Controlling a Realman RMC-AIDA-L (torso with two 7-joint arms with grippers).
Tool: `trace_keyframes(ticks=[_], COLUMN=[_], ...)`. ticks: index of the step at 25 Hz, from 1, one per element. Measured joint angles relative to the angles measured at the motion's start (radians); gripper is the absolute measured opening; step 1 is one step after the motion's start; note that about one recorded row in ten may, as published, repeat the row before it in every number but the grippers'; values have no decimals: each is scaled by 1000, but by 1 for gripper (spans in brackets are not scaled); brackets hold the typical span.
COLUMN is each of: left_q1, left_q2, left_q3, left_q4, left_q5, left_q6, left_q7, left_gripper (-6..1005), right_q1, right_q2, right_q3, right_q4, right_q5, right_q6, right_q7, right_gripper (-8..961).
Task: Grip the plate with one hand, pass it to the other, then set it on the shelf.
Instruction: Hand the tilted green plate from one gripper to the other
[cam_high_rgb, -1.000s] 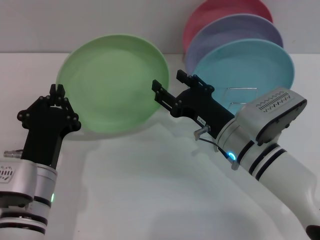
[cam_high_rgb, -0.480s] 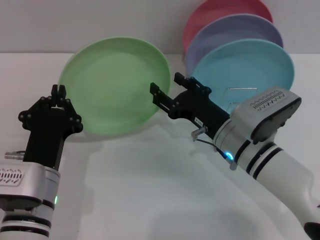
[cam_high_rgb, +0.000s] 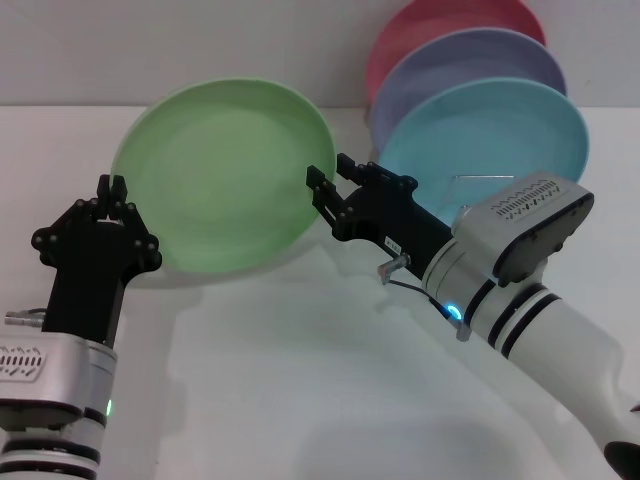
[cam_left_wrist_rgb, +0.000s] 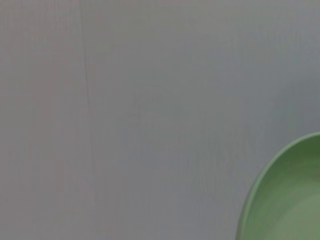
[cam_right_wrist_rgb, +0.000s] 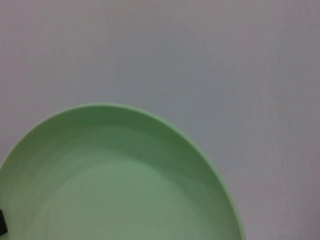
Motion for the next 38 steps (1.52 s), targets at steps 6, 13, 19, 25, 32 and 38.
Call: trace_keyframes(ticks=[6,13,19,25,32,38], left_q1=[4,4,4,4,4,4], left_q2=[0,0,0,0,0,0], left_q3=[4,11,12,12,8,7], left_q4=[10,15,15,14,14,14], left_q5=[0,0,0,0,0,0], left_q6=[3,3,3,3,1,1], left_q7=[25,41,42,42,43,44], left_gripper=[32,32,32,32,32,33], right_q1=[2,2,1,0,-1,-1], right_q2=[0,0,0,0,0,0], right_q3=[11,14,14,14,14,14], right_q4=[0,2,4,5,5,4], right_q5=[0,0,0,0,0,0], right_q6=[1,11,12,12,17,24], right_q7=[0,0,0,0,0,20], right_gripper=[391,386,269,264,223,201])
